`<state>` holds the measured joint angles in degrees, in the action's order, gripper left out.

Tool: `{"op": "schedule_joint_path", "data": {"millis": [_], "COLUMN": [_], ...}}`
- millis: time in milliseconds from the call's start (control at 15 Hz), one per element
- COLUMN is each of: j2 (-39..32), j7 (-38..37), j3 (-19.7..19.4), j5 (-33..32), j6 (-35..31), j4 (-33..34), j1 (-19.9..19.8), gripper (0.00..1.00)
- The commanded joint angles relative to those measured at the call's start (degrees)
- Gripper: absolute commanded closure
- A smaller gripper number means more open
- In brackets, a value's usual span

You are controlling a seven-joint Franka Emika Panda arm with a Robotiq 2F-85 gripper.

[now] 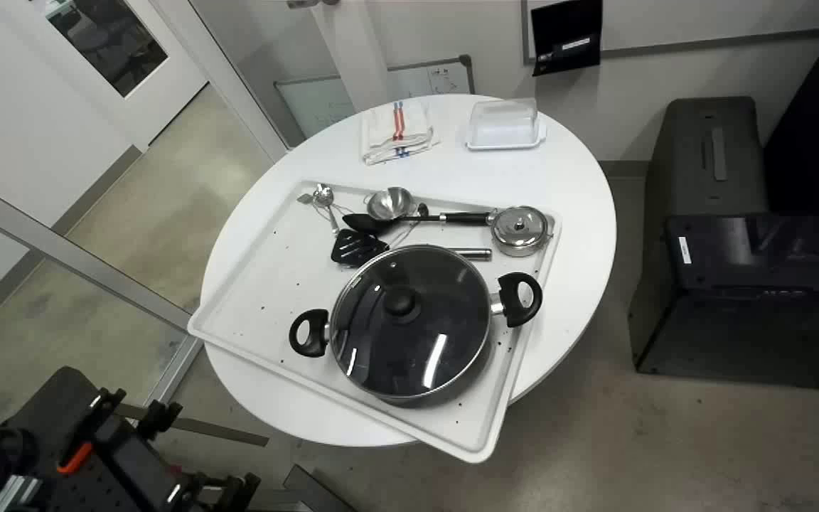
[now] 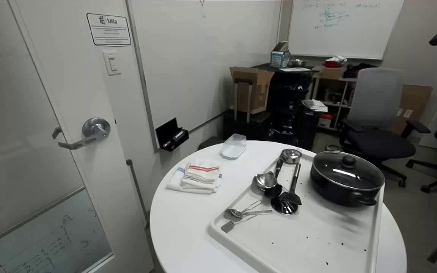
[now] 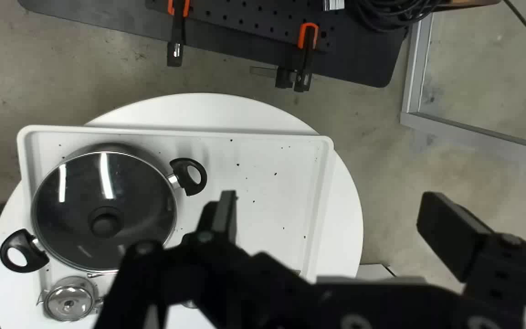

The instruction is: Remove the lid from the black pot

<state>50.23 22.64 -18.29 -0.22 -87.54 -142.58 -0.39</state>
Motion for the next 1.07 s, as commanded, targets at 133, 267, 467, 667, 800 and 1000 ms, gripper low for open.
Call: {"op": "schedule_joint_path", "data": {"millis": [133,267,467,667,800,1000], "j2": [-0.27,-0.27,-0.27,-3.55,-6.66,-12.81], "j7": [0.54,0.54,0.54,-0.25,-1.03,-3.49], "j3": [0.59,0.59,0.59,0.66,0.62,0.66], "j5": [0.45,0.45,0.45,0.39,0.33,0.58], "j6": [0.07,0.07,0.07,-0.19,-0.65,-3.5], "j4": [0.1,0.1,0.1,1.46,2.52,4.15], "j1": [-0.87,-0.87,-0.87,-0.75,-0.89,-2.03], "gripper": [0.0,0.0,0.0,0.0,0.0,0.0]}}
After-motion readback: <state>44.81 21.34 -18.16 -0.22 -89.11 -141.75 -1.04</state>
